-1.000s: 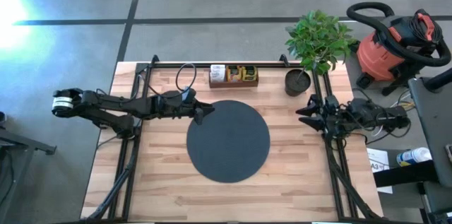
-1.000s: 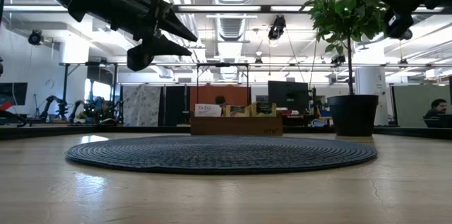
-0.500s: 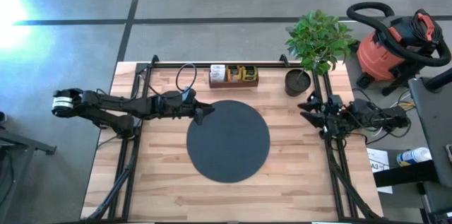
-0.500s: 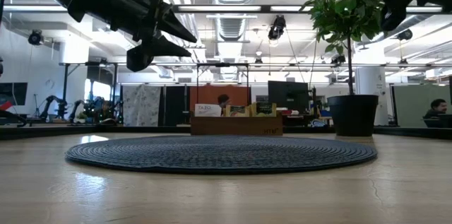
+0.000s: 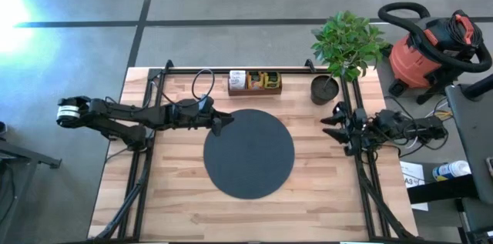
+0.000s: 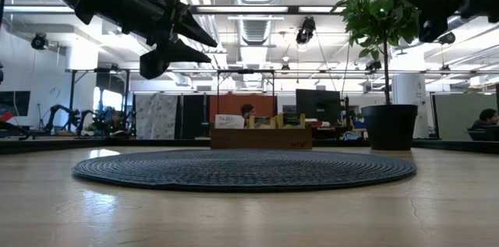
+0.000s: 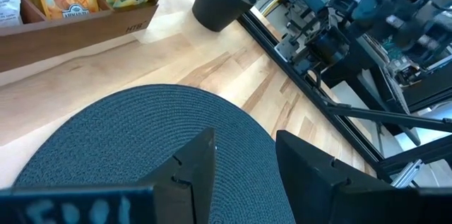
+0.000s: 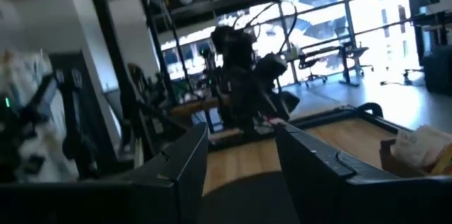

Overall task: Pick & Place Tea
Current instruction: Return to Home Position

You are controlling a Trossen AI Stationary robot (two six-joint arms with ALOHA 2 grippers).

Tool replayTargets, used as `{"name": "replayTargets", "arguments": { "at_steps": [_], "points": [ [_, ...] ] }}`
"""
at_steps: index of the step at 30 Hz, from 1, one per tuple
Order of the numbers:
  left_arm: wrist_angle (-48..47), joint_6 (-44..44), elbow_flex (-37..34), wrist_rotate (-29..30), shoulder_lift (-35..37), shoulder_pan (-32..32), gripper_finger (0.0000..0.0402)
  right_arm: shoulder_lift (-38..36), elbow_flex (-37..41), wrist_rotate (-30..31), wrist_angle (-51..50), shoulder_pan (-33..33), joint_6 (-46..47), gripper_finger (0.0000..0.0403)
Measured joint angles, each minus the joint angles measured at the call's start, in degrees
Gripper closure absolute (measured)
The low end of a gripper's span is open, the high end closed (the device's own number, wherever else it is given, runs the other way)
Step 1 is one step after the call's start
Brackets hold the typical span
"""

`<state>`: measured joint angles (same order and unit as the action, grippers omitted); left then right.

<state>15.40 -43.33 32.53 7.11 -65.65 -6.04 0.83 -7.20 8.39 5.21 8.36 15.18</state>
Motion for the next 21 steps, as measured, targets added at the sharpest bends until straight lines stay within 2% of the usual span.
{"name": "replayTargets", "arguments": {
  "at_steps": [3,7,12,17,21],
  "points": [
    [-0.03,0.0,0.0,0.0,0.0,0.01,0.0257,0.19,1.06,-2.8,-0.52,0.0,-4.81,0.0236],
    [-0.03,0.0,0.0,0.0,-0.02,0.0,0.0257,-0.87,1.89,-8.31,1.54,-0.13,-5.34,0.0236],
    [-0.04,0.01,0.0,0.0,-0.02,0.0,0.0257,-0.84,4.84,-16.02,3.22,-5.75,-7.71,0.0236],
    [-0.05,0.01,0.0,-0.02,-0.02,0.0,0.0257,-0.86,6.7,-16.14,3.63,-7.8,-7.12,0.0236],
    [-0.05,0.01,0.0,0.0,-0.02,0.02,0.0257,-0.82,6.68,-16.05,3.51,-7.82,-11.66,0.0236]
  ]
}}
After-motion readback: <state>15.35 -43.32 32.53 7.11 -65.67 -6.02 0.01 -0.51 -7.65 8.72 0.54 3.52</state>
